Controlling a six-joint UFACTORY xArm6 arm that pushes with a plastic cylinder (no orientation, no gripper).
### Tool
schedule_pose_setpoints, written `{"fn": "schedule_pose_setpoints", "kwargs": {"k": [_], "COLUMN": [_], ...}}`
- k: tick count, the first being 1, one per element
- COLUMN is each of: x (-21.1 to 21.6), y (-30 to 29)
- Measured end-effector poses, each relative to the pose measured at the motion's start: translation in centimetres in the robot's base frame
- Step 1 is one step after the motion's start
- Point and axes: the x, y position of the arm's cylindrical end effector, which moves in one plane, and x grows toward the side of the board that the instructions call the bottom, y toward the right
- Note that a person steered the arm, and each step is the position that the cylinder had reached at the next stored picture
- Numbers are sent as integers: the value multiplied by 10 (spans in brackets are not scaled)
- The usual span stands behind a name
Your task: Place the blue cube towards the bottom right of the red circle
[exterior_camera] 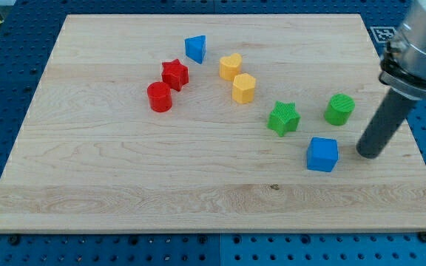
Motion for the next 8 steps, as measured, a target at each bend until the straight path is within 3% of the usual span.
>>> {"fn": "schedule_pose_setpoints", "kwargs": {"k": [4,6,8], "x": [22,22,1], "y": [-86,-90,-132]}}
